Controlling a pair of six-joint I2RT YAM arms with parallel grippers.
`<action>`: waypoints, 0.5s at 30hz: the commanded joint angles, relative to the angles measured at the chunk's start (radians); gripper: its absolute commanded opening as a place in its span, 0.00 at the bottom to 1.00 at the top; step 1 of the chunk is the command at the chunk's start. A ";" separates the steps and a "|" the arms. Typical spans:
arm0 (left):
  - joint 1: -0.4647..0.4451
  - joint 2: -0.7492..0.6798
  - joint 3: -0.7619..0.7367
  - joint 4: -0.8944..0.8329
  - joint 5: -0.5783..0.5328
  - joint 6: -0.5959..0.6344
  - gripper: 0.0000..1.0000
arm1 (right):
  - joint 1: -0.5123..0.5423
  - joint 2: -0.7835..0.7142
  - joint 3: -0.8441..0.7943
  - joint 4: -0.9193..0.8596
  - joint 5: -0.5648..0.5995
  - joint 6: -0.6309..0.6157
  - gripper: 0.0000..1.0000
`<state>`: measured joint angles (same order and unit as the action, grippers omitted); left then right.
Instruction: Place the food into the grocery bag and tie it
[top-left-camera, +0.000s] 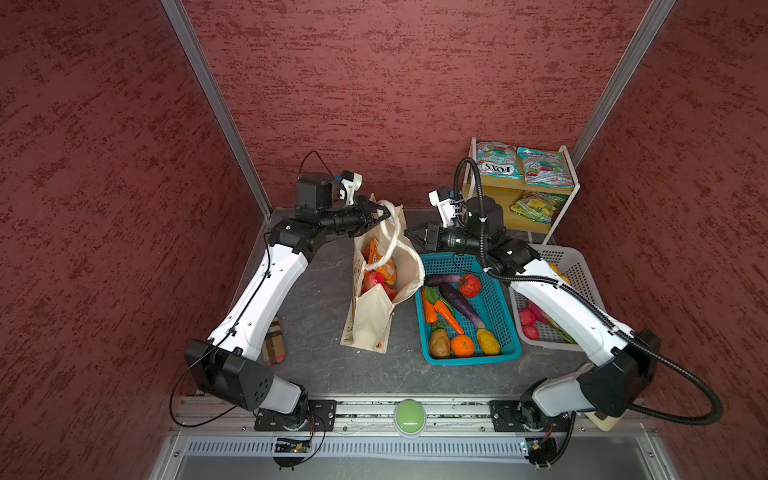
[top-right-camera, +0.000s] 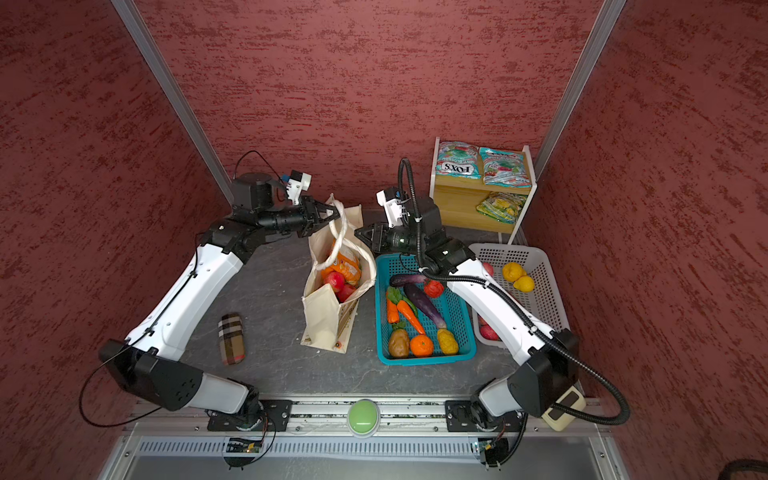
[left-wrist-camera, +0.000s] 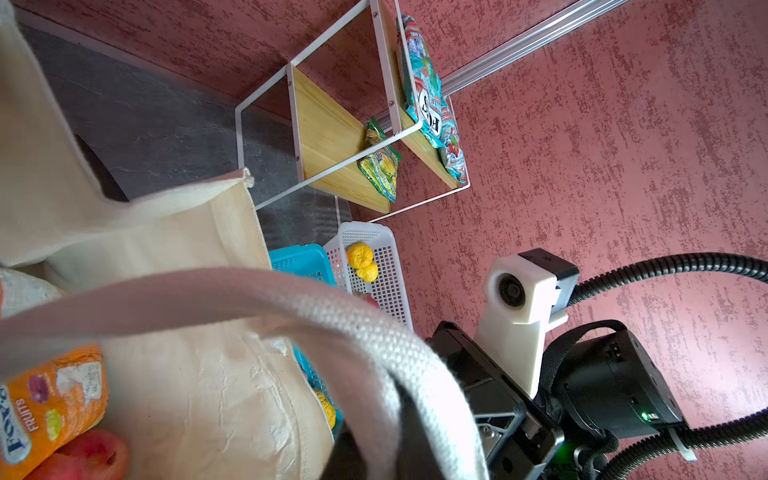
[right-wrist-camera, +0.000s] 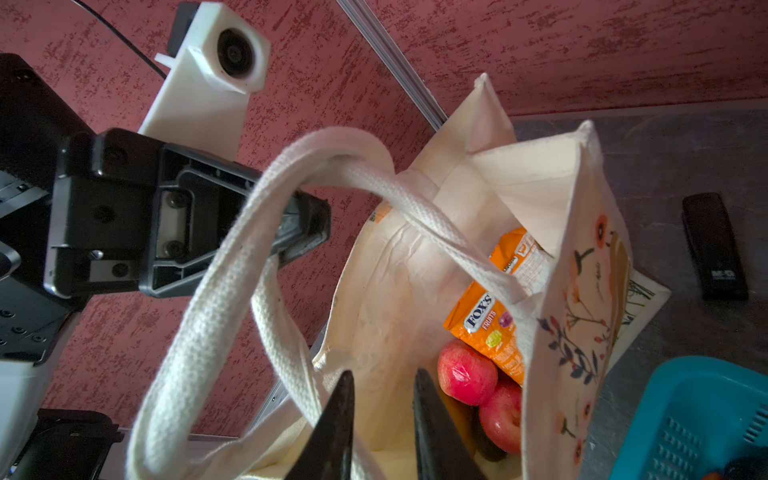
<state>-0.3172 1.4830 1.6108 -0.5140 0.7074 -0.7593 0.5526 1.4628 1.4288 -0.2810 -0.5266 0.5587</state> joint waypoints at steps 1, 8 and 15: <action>-0.017 0.027 0.032 0.031 0.027 -0.010 0.02 | -0.014 -0.020 -0.022 0.038 -0.003 -0.017 0.25; -0.031 0.047 0.038 0.006 0.019 0.006 0.02 | -0.014 0.043 -0.022 0.057 -0.048 -0.008 0.19; -0.030 0.034 0.019 -0.048 -0.004 0.044 0.02 | -0.010 0.045 0.060 0.039 -0.069 -0.006 0.18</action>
<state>-0.3435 1.5337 1.6253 -0.5339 0.7124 -0.7467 0.5434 1.5120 1.4193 -0.2626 -0.5732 0.5621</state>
